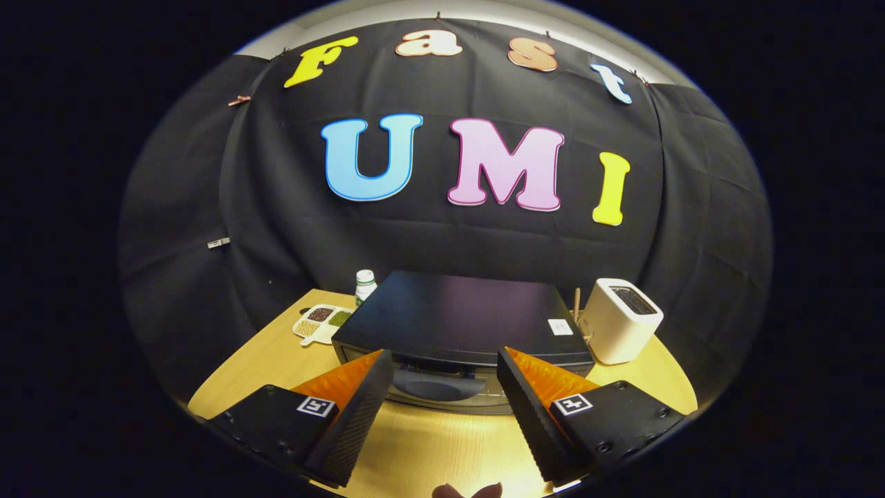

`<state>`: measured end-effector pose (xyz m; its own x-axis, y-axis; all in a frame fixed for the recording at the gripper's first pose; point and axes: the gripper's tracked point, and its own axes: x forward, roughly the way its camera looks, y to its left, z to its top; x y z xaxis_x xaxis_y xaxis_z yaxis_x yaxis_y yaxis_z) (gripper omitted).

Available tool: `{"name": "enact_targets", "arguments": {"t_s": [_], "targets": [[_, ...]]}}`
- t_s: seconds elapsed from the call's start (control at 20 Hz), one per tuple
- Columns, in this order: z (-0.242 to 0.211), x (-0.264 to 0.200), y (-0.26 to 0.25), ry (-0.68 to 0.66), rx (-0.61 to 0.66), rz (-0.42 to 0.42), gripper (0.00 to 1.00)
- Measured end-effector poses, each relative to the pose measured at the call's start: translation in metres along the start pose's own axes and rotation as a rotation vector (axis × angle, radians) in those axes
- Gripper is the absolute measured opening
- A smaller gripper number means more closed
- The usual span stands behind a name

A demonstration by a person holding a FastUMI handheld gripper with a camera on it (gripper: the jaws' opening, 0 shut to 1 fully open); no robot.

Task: Open the toaster oven, put the food inside, and close the toaster oven door.

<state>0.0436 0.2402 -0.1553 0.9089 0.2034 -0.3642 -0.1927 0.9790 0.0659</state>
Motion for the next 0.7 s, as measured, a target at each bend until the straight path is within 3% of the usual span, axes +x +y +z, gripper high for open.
{"name": "enact_targets", "arguments": {"t_s": [0.3,0.6,0.7], "targets": [[-0.035,0.043,0.017,0.110,0.010,-0.017,0.98],[-0.046,0.065,-0.003,0.175,0.124,-0.120,0.99],[-0.048,0.064,-0.002,0.170,0.101,-0.136,0.99]]}}
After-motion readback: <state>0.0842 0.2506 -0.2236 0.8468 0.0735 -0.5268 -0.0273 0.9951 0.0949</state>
